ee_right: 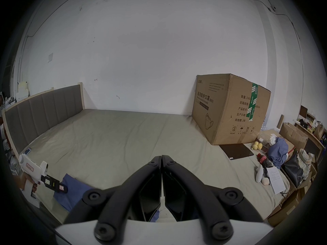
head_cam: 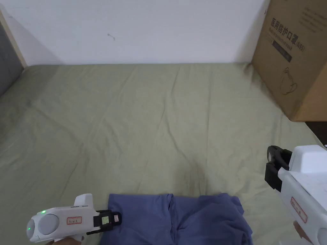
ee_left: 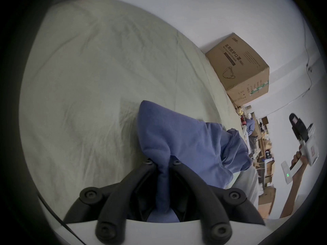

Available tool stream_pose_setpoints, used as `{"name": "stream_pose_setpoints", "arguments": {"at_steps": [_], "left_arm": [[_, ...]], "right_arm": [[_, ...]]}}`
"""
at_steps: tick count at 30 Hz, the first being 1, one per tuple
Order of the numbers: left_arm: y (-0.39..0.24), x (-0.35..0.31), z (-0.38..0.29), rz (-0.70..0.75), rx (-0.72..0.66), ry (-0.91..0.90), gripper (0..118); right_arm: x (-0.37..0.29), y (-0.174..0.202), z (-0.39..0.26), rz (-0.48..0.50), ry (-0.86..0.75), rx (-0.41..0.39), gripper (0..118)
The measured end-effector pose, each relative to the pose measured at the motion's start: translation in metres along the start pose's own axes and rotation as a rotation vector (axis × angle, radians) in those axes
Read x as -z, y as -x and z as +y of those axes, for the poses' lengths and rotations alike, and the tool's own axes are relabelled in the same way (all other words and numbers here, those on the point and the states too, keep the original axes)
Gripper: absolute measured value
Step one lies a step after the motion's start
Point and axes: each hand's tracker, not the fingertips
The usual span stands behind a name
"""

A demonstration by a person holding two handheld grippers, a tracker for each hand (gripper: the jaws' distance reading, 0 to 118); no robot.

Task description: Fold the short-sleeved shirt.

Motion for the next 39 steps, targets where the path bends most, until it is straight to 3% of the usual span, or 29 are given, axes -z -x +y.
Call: {"name": "stream_pose_setpoints", "arguments": {"at_steps": [14, 17, 19, 28, 35, 39], "left_arm": [[-0.006, -0.121, 0.018, 0.252, 0.068, -0.093, 7], [-0.031, -0.134, 0.021, 0.294, 0.096, -0.109, 7], [-0.057, -0.132, 0.021, 0.303, 0.196, -0.109, 7], [-0.183, -0.062, 0.027, 0.227, 0.331, 0.038, 7], [-0.228, 0.028, 0.006, 0.188, 0.397, 0.194, 7], [-0.234, 0.079, -0.009, 0.219, 0.359, 0.251, 7]], "right_arm": [[-0.017, 0.004, 0.010, 0.048, -0.065, 0.006, 0], [-0.018, -0.003, 0.011, 0.060, -0.069, 0.014, 0], [-0.019, -0.002, 0.010, 0.066, -0.071, 0.021, 0], [-0.029, -0.011, 0.006, 0.060, -0.083, 0.042, 0], [-0.037, -0.026, -0.001, 0.021, -0.078, 0.056, 0], [-0.039, -0.032, -0.006, 0.004, -0.067, 0.066, 0]]}}
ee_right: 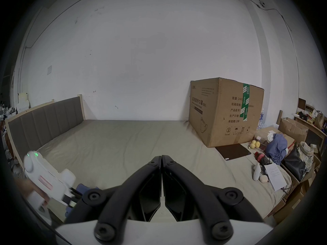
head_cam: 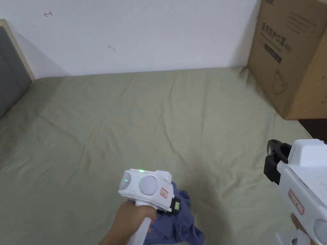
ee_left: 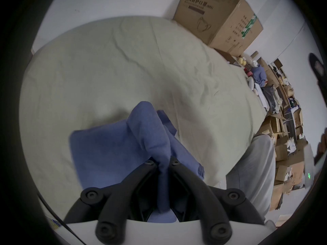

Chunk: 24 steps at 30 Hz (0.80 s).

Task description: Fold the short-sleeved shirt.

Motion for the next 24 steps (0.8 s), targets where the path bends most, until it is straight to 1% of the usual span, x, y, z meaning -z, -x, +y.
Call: {"name": "stream_pose_setpoints", "arguments": {"at_steps": [4, 6, 7, 8, 9, 11, 12, 15, 17, 21, 22, 24], "left_arm": [[-0.006, 0.045, 0.001, 0.040, -0.014, 0.057, 12], [-0.013, 0.052, 0.001, 0.061, 0.018, 0.061, 23], [-0.018, 0.042, 0.001, 0.072, 0.028, 0.056, 34], [-0.019, 0.039, 0.001, 0.073, 0.022, 0.045, 52], [-0.020, 0.034, 0.002, 0.048, 0.014, 0.035, 67], [-0.030, 0.013, -0.003, -0.032, -0.016, -0.016, 94], [-0.031, 0.002, -0.003, -0.044, -0.031, -0.060, 98], [-0.026, -0.026, 0.001, -0.058, -0.014, -0.231, 98], [-0.020, -0.049, -0.001, -0.041, -0.007, -0.332, 98], [-0.002, -0.073, -0.011, 0.088, 0.000, -0.528, 97], [0.004, -0.073, -0.016, 0.122, 0.004, -0.564, 95], [0.015, -0.070, -0.025, 0.166, 0.013, -0.623, 75]], "right_arm": [[-0.004, -0.003, -0.002, -0.008, 0.003, 0.000, 0], [-0.004, -0.004, -0.002, -0.012, 0.005, -0.002, 0], [-0.004, -0.004, -0.002, -0.014, 0.006, -0.001, 0], [-0.005, -0.005, -0.002, -0.016, 0.006, 0.001, 0], [-0.005, -0.006, -0.002, -0.018, 0.006, 0.003, 0], [-0.005, -0.007, -0.001, -0.021, 0.004, 0.004, 0], [-0.006, -0.008, -0.001, -0.021, 0.004, 0.003, 0], [-0.006, -0.009, 0.001, -0.023, 0.001, 0.003, 0], [-0.008, -0.009, 0.002, -0.023, -0.004, 0.003, 0], [-0.011, -0.006, 0.006, -0.020, -0.011, 0.005, 0], [-0.011, -0.005, 0.006, -0.018, -0.012, 0.004, 0], [-0.013, -0.004, 0.008, -0.015, -0.013, 0.005, 0]]}}
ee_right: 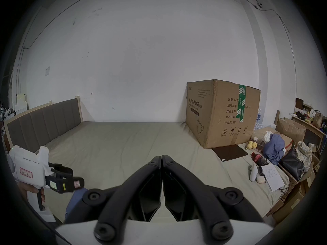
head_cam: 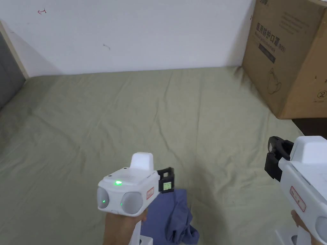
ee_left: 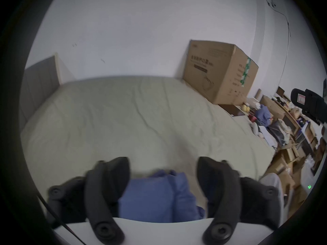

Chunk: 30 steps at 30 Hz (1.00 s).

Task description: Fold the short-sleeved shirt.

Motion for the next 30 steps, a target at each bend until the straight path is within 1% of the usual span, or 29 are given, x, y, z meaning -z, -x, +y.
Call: {"name": "stream_pose_setpoints", "arguments": {"at_steps": [1, 2, 3, 4, 5, 11, 14, 20, 22, 23, 27, 30], "left_arm": [[0.005, 0.000, -0.005, 0.010, 0.010, -0.011, 59], [0.009, 0.002, -0.011, 0.016, 0.013, -0.012, 34], [0.007, -0.005, -0.015, 0.011, 0.020, -0.004, 14], [0.011, -0.003, -0.021, -0.003, 0.022, 0.006, 2], [0.014, -0.002, -0.028, -0.007, 0.024, 0.014, 0], [0.012, 0.020, -0.074, -0.035, 0.008, 0.094, 0], [-0.004, 0.028, -0.090, -0.053, 0.001, 0.135, 0], [-0.048, 0.047, -0.103, -0.092, 0.064, 0.196, 0], [-0.059, 0.056, -0.108, -0.097, 0.062, 0.214, 0], [-0.071, 0.049, -0.100, -0.096, 0.069, 0.222, 0], [-0.085, 0.064, -0.117, -0.057, 0.136, 0.256, 0], [-0.095, 0.062, -0.122, -0.035, 0.192, 0.231, 0]], "right_arm": [[-0.001, 0.001, 0.001, 0.001, 0.000, -0.001, 0], [-0.001, 0.002, 0.001, 0.000, 0.001, -0.003, 0], [-0.001, 0.002, 0.001, 0.002, 0.001, -0.004, 0], [0.000, 0.001, 0.000, 0.005, 0.004, -0.004, 0], [0.000, 0.000, -0.001, 0.005, 0.004, -0.003, 0], [0.001, -0.002, -0.005, 0.008, 0.009, 0.000, 0], [0.000, -0.002, -0.005, 0.006, 0.017, -0.003, 0], [0.005, -0.013, -0.012, -0.005, 0.035, -0.004, 0], [0.006, -0.017, -0.014, -0.014, 0.039, -0.002, 0], [0.007, -0.019, -0.015, -0.018, 0.044, -0.001, 0], [0.010, -0.028, -0.020, -0.032, 0.059, 0.000, 0], [0.008, -0.027, -0.019, -0.038, 0.065, 0.006, 0]]}}
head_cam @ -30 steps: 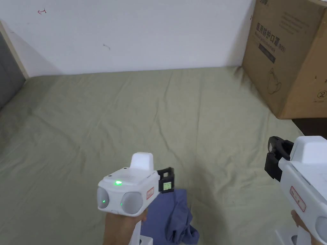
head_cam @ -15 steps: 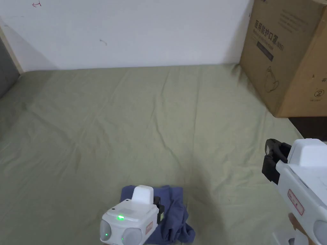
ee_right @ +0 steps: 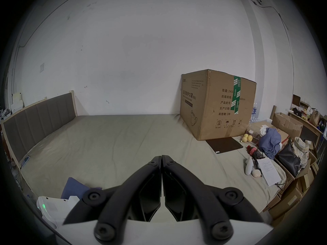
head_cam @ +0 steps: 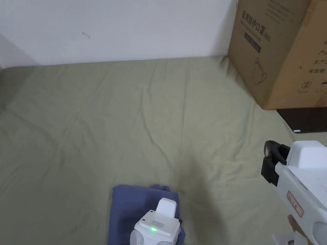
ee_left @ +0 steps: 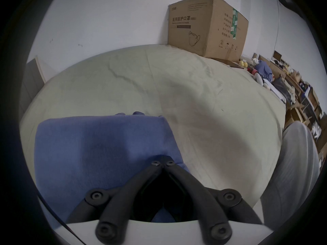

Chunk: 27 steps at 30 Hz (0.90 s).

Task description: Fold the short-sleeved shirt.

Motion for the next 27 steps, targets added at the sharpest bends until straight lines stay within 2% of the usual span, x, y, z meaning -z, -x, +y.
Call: {"name": "stream_pose_setpoints", "arguments": {"at_steps": [4, 6, 10, 18, 27], "left_arm": [[0.008, -0.013, 0.009, -0.013, -0.012, -0.016, 0], [0.019, -0.030, 0.018, -0.023, -0.088, -0.116, 0], [0.040, -0.073, 0.049, -0.023, -0.121, -0.257, 0], [0.101, -0.156, 0.097, 0.079, -0.147, -0.500, 0], [0.175, -0.205, 0.101, 0.225, -0.185, -0.653, 0]], "right_arm": [[0.001, 0.000, -0.001, -0.001, 0.002, 0.004, 0], [-0.002, 0.003, 0.001, 0.006, -0.006, 0.001, 0], [-0.005, 0.010, 0.009, 0.027, -0.032, -0.006, 0], [-0.012, 0.038, 0.028, 0.076, -0.108, -0.004, 0], [-0.017, 0.073, 0.044, 0.102, -0.189, 0.005, 0]]}}
